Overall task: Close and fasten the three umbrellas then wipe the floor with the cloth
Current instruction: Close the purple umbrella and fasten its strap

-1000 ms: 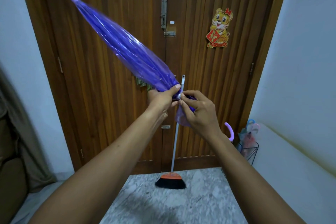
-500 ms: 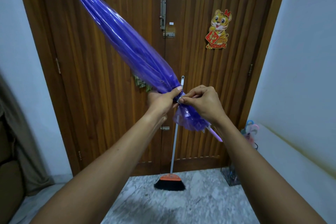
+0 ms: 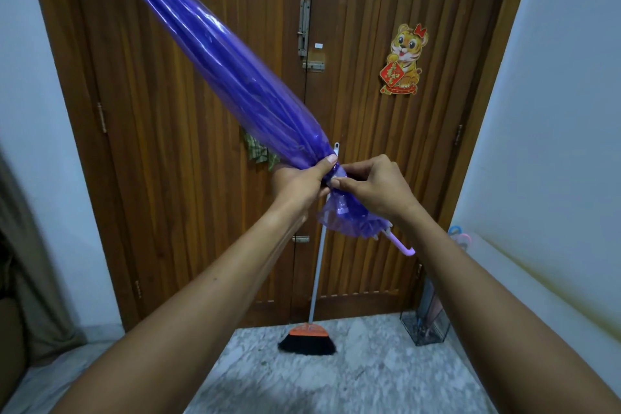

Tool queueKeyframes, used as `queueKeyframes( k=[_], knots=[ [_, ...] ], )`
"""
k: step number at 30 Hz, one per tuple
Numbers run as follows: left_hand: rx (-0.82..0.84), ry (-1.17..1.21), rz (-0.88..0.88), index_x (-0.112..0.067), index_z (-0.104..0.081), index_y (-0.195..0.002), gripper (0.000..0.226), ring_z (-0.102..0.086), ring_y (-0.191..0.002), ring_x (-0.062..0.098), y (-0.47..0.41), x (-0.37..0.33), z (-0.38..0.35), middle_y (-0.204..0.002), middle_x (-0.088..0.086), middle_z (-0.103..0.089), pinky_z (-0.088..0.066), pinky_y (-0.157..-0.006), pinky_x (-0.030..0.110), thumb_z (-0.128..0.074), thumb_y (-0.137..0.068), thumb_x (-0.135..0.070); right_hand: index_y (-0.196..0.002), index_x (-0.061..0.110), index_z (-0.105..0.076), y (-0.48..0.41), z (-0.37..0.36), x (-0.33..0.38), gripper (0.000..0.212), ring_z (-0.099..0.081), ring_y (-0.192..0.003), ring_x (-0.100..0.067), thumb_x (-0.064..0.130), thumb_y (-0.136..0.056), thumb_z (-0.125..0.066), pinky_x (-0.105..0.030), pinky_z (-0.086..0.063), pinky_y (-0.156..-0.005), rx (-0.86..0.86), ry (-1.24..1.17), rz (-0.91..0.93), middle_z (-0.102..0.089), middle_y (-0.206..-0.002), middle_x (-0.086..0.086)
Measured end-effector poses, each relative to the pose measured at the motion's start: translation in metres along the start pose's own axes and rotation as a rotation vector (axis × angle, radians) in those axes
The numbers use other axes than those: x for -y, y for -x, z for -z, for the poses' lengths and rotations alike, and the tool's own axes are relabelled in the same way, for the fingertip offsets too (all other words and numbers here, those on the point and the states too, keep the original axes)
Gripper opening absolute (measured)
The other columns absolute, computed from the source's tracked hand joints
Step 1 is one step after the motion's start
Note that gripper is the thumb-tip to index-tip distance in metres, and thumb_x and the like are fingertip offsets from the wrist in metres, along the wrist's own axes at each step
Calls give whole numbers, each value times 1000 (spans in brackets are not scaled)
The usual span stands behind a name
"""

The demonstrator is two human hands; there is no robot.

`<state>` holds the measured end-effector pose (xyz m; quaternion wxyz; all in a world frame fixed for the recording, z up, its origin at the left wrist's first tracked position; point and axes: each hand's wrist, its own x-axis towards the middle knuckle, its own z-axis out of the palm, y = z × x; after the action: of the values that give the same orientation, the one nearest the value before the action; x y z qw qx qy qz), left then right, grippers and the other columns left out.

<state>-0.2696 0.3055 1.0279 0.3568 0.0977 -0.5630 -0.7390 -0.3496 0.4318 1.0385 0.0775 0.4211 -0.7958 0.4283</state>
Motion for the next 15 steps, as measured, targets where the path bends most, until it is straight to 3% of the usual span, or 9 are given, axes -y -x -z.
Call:
queueKeyframes(
  k=[3,11,15],
  knots=[
    [6,-12,-13,-18,-65,-91,19,-78,-76,17,-1,-1,10,-88,5,-76,-63,-66,29,-81,-82,-11,-110,20,-75,1,-10,8,22,-70,-78,1,29,-91,-69,-15,-53,-66,-17,6,-8,-73,-83,15],
    [31,-34,19,-12,-70,-88,12,-78,-75,20,-8,-2,37,-86,10,-77,-62,-65,32,-81,-83,-13,-111,19,-75,4,-35,21,23,-72,-83,-6,29,-93,-67,-23,-58,-74,-31,-23,-16,-76,-89,8],
    [146,30,68,-5,-70,-102,21,-77,-80,27,-14,-12,55,-96,16,-77,-64,-64,36,-80,-83,-9,-116,16,-73,6,-32,19,30,-75,-87,-15,32,-90,-69,-26,-60,-74,73,-261,-84,-77,-97,-1]
  ],
)
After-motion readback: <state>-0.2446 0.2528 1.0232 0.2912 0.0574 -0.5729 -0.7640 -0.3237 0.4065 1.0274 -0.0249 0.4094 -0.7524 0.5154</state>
